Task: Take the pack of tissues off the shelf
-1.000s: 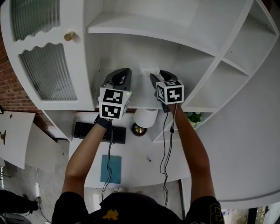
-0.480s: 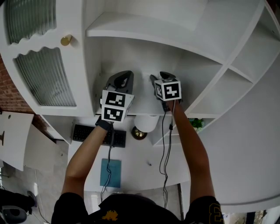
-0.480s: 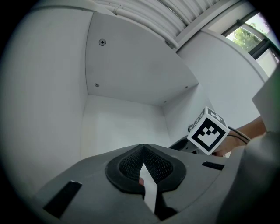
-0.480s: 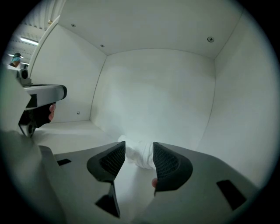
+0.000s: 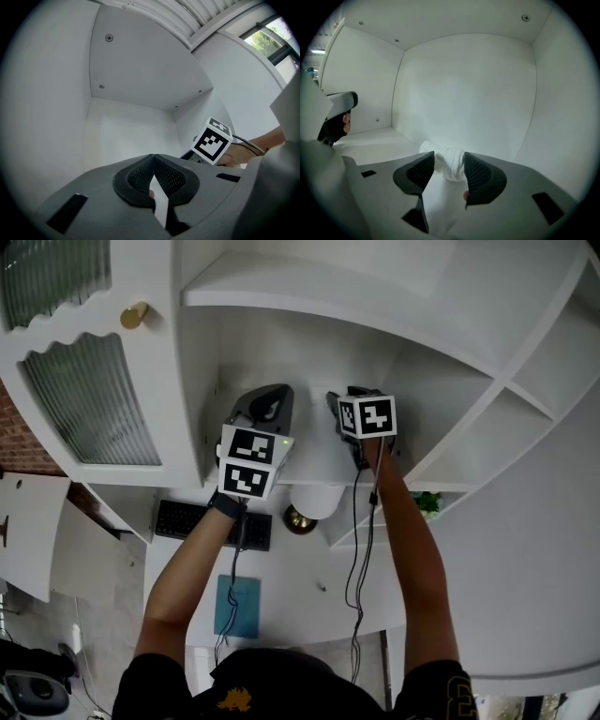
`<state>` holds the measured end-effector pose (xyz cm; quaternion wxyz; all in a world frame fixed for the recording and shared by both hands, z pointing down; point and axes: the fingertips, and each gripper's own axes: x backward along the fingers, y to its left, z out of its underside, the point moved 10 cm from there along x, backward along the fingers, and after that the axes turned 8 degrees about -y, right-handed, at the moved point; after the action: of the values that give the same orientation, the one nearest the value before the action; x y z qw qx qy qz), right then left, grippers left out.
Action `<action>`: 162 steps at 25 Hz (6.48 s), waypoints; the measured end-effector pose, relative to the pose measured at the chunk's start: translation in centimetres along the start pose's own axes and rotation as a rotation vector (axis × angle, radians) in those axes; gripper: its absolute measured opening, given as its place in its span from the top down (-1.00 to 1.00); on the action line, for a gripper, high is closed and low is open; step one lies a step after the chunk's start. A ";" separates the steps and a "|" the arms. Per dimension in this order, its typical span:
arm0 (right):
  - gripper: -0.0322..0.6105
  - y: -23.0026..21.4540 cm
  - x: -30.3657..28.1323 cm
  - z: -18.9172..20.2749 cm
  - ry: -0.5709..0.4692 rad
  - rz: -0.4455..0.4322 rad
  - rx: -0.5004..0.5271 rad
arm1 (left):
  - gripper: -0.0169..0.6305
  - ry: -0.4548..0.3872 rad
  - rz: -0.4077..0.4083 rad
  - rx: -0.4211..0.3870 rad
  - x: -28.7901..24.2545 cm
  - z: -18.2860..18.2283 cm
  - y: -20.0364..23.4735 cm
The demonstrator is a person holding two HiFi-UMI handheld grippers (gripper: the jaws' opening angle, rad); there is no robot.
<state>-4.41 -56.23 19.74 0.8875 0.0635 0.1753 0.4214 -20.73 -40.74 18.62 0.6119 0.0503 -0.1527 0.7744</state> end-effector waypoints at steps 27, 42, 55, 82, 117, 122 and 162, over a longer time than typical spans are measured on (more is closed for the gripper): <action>0.64 -0.2 -0.3 0.4 0.022 0.000 -0.039 | 0.90 -0.001 -0.013 0.000 0.3 0.2 -0.4; 0.76 0.0 -0.2 0.3 0.019 0.005 -0.010 | 0.90 0.013 -0.013 0.010 0.1 0.3 -0.3; 0.76 0.0 0.2 0.2 0.001 0.033 -0.015 | 0.90 0.018 -0.019 0.013 0.1 0.4 -0.2; 0.77 5.9 16.8 -1.2 -0.380 0.056 -0.051 | 0.90 -0.001 -0.066 0.015 7.4 -2.0 -4.4; 0.77 14.5 31.5 6.4 -0.528 0.034 -0.110 | 0.90 -0.044 -0.157 0.024 22.1 -1.0 -9.6; 0.77 14.6 31.5 7.1 -0.512 0.031 -0.112 | 0.90 -0.031 -0.153 0.024 22.4 -0.5 -10.1; 0.77 18.1 27.5 18.2 -0.296 -0.046 -0.206 | 0.90 0.194 -0.111 0.092 25.8 12.0 -13.4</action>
<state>5.09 -22.85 34.28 0.9148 0.0296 0.0000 0.4028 -15.45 -17.56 39.16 0.6627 0.0115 -0.0539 0.7468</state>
